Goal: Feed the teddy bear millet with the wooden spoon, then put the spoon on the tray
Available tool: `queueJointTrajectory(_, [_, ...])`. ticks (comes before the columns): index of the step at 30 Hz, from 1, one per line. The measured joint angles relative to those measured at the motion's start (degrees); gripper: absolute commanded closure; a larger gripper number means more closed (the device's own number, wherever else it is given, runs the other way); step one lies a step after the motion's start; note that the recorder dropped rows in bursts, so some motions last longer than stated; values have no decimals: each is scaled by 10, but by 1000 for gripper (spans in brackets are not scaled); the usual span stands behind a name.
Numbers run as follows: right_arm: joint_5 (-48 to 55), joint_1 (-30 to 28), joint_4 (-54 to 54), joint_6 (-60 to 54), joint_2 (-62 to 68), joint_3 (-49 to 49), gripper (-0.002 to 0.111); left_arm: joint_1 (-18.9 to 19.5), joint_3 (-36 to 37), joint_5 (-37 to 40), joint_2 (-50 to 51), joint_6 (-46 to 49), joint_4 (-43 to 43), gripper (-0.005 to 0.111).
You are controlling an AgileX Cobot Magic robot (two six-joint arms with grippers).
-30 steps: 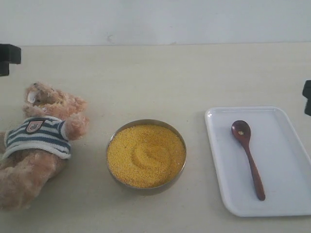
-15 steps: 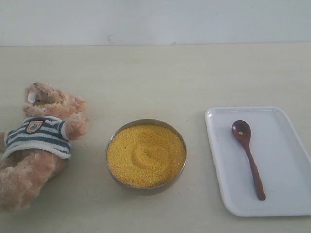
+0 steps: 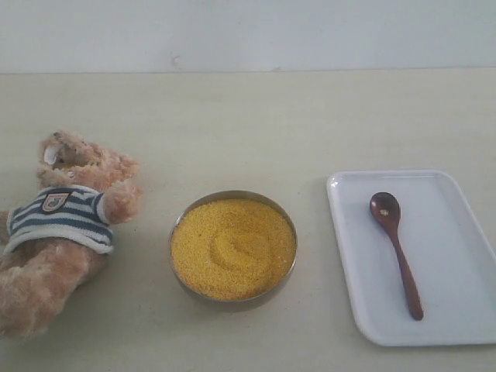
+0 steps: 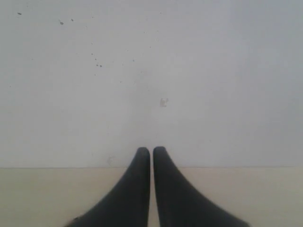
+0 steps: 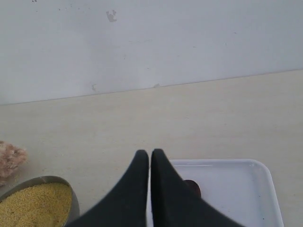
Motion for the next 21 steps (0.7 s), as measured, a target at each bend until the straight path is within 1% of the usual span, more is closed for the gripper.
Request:
queueJointTrajectory(6, [0, 0, 0, 0, 0, 0, 107, 0, 0, -1, 0, 0, 0, 103])
queueJointTrajectory(9, [0, 0, 0, 0, 0, 0, 107, 10, 0, -1, -14, 0, 0, 103])
queueJointTrajectory(12, [0, 0, 0, 0, 0, 0, 107, 52, 0, 0, -39, 0, 0, 103])
queueJointTrajectory(17, [0, 0, 0, 0, 0, 0, 107, 153, 0, 27, -58, 0, 0, 103])
queueJointTrajectory(19, [0, 0, 1, 0, 0, 0, 107, 174, 0, 45, -58, 0, 1, 103])
queueJointTrajectory(21, [0, 0, 1, 0, 0, 0, 107, 185, 0, 60, -59, 1, 4, 103])
